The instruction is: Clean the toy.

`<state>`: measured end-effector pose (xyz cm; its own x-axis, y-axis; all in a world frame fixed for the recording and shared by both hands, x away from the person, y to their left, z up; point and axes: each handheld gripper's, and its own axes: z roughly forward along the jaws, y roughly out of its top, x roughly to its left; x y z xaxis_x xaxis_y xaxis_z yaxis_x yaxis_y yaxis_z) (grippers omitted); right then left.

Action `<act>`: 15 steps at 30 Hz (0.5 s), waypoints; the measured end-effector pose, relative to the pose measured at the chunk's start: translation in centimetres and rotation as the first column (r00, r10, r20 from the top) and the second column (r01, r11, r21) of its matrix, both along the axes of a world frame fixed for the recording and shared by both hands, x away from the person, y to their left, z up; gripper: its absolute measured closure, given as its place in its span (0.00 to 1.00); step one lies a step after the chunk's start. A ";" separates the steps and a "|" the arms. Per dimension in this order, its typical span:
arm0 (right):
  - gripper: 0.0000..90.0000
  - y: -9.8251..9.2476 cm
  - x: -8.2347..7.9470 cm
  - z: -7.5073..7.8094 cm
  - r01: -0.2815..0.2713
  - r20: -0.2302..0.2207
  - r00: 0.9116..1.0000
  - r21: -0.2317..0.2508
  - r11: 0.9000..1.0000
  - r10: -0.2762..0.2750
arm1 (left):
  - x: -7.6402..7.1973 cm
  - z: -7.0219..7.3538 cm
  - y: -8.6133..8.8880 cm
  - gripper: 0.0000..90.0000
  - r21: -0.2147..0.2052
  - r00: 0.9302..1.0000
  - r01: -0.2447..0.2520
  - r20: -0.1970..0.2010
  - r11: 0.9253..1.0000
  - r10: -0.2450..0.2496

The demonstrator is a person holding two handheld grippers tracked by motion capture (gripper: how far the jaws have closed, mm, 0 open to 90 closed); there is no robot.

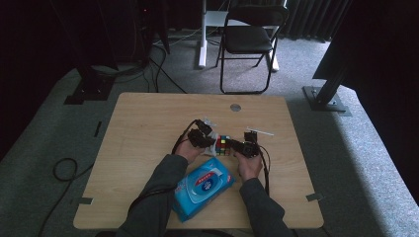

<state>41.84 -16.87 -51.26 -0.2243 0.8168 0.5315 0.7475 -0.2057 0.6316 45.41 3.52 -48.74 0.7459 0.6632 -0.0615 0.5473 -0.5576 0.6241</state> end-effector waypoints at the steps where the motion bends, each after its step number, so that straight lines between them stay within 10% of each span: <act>1: 0.74 0.0 0.0 0.0 0.000 0.000 1.000 0.000 1.000 0.000 | 0.1 0.0 0.1 0.97 -0.003 1.000 -0.002 -0.004 1.000 0.001; 15: 0.74 0.0 0.1 0.1 -0.005 -0.003 1.000 -0.003 1.000 0.005 | 0.3 -1.5 -0.1 0.97 0.036 0.999 0.005 -0.039 0.999 -0.003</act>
